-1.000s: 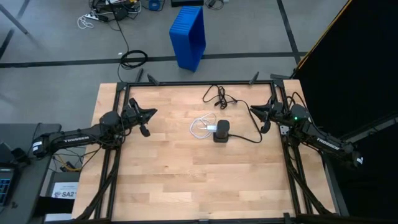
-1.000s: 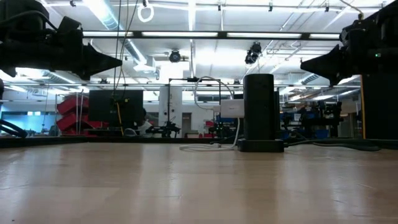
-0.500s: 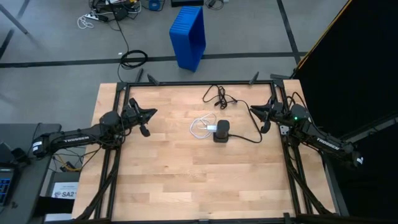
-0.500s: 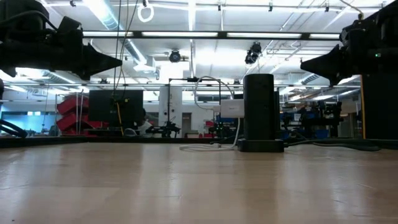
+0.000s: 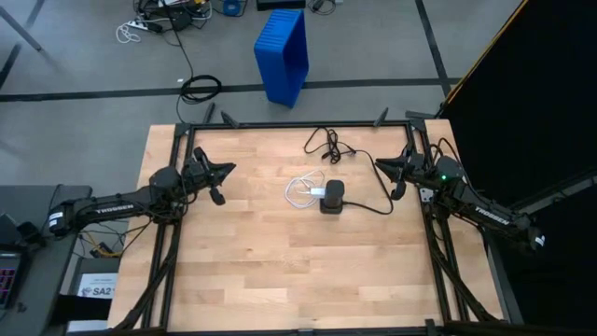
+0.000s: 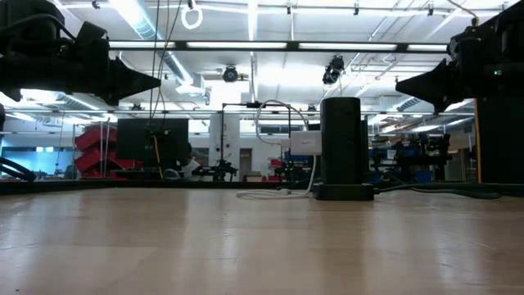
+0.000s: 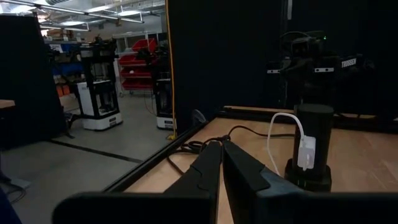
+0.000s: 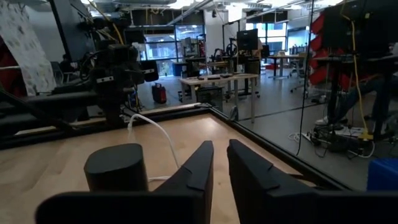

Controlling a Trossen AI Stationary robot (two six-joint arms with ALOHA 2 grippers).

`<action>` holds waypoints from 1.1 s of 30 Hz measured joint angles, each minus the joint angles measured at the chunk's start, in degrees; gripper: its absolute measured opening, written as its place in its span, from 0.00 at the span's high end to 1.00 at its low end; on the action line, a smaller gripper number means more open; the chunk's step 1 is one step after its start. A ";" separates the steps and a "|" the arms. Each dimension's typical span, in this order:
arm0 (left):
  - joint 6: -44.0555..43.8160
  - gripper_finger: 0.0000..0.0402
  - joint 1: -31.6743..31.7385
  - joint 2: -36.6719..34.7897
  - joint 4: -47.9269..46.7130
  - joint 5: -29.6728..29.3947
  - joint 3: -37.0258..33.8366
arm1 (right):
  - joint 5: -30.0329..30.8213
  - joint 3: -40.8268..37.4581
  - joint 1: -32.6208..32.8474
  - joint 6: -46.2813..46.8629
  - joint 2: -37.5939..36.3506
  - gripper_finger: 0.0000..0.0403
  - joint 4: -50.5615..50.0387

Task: Insert USB
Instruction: Return to Home Position

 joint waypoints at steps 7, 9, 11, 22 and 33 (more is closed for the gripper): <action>0.00 1.00 0.00 0.00 0.00 0.00 0.00 | 0.00 0.00 0.00 0.02 0.00 0.90 0.00; 0.00 1.00 0.00 -0.01 0.01 0.00 0.00 | -0.01 0.00 0.01 0.02 0.00 0.89 0.00; 0.00 1.00 0.00 0.00 0.00 0.00 0.00 | -0.01 0.00 0.00 0.02 0.00 0.88 0.00; 0.00 1.00 -0.02 -0.02 0.00 0.00 0.00 | -0.01 0.00 0.00 0.02 0.00 0.91 0.00; -0.01 1.00 -0.01 -0.01 0.02 0.00 0.00 | -0.02 0.00 0.00 0.02 0.00 0.94 0.00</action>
